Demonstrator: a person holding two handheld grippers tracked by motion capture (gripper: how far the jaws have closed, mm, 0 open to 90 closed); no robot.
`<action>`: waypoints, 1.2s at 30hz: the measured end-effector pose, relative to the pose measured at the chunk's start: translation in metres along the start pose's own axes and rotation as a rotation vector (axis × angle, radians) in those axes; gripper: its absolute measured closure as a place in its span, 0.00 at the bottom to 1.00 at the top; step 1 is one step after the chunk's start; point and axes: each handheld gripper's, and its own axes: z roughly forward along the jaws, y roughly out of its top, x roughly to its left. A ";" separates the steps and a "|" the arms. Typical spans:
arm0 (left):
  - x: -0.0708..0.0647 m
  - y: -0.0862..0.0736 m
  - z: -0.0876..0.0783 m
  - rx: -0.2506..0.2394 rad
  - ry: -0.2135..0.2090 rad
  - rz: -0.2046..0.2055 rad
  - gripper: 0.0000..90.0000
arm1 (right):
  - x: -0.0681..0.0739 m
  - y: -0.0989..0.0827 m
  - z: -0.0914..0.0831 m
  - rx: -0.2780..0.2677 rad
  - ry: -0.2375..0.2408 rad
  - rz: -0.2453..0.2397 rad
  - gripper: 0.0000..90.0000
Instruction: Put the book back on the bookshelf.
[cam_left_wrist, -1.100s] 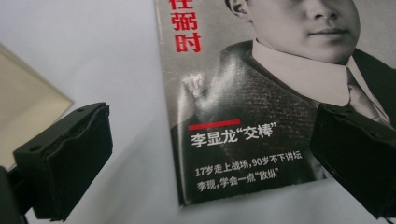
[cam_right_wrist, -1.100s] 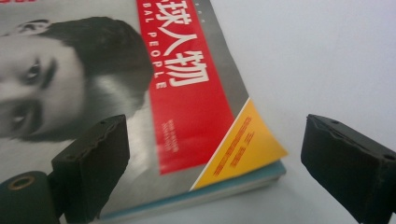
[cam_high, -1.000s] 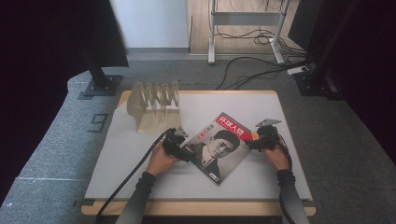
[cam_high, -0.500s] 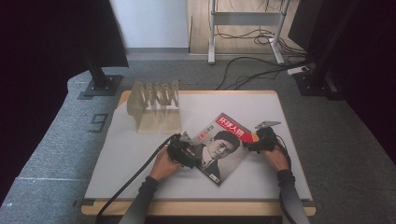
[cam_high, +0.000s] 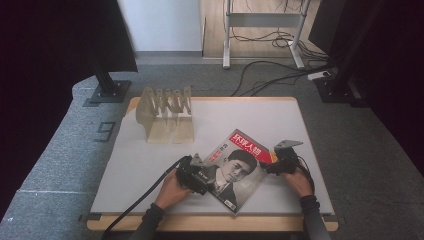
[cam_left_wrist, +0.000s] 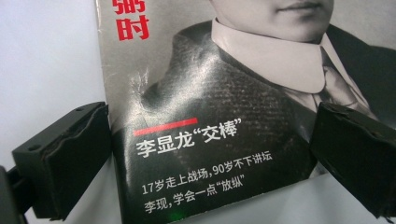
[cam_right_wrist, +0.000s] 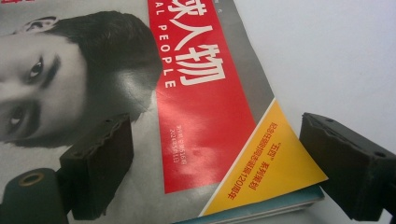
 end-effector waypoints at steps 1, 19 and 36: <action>-0.004 -0.003 -0.002 -0.001 -0.002 0.003 0.00 | 0.002 -0.001 -0.001 0.000 0.000 -0.002 0.12; 0.034 -0.014 -0.033 -0.025 0.056 -0.029 0.00 | 0.018 -0.020 -0.035 -0.005 -0.104 0.007 0.10; 0.044 -0.027 -0.021 -0.021 0.102 -0.046 0.00 | 0.007 -0.030 -0.029 0.024 -0.137 0.034 0.00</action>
